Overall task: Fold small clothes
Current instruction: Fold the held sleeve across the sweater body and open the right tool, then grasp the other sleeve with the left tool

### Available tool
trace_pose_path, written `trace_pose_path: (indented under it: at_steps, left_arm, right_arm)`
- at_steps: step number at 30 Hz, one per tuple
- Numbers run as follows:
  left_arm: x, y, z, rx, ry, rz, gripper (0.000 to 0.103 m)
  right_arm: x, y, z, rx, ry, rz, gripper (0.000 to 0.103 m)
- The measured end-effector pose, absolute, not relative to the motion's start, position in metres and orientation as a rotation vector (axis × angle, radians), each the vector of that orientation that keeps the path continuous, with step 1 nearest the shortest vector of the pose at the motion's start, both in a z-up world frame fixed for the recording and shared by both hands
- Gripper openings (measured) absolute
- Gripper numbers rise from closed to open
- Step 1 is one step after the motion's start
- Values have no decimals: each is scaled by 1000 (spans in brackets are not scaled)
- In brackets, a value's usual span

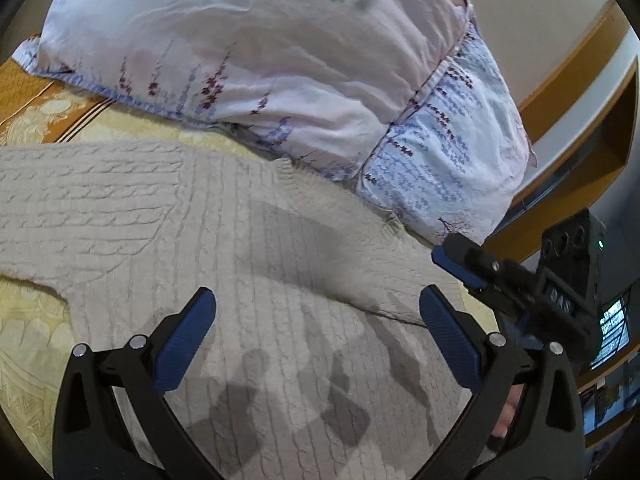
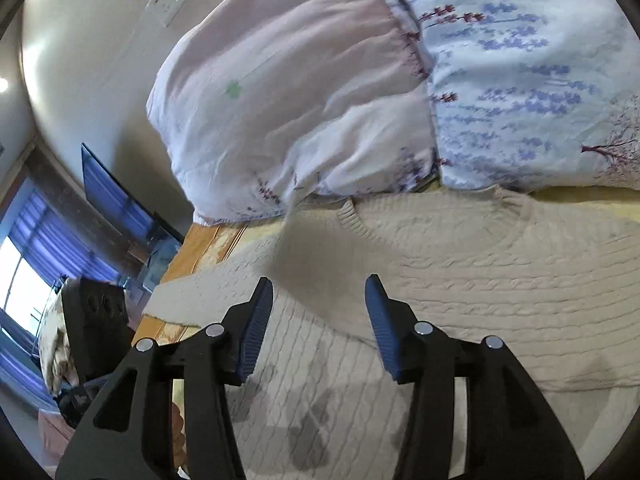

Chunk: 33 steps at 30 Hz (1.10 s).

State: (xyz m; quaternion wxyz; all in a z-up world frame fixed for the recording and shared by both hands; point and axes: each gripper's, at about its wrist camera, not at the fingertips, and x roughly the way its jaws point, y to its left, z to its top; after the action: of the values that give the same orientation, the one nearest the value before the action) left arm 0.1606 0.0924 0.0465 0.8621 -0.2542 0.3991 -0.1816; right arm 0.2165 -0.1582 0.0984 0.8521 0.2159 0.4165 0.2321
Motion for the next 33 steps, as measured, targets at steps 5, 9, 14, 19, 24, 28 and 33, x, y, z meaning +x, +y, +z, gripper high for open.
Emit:
trace_pose_path:
  at_steps: [5, 9, 14, 19, 24, 28, 33]
  left_arm:
    - [170, 95, 38, -543, 876, -359, 88]
    - [186, 89, 24, -590, 958, -368, 73]
    - [200, 81, 6, -643, 1052, -337, 60]
    - [211, 83, 2, -692, 1062, -275, 46]
    - [224, 87, -9, -723, 1076, -233, 12]
    - [221, 89, -5, -700, 1041, -214, 7]
    - [214, 95, 1, -689, 1006, -188, 7]
  right_arm:
    - [188, -230, 81, 609, 878, 292, 56]
    - [153, -305, 45, 839, 920, 83, 50]
    - [131, -346, 6, 1030, 940, -57, 43]
    - [134, -357, 8, 1018, 874, -117, 37]
    - [125, -365, 5, 995, 826, -138, 10]
    - [124, -361, 9, 953, 819, -132, 9]
    - [125, -355, 15, 912, 813, -125, 9]
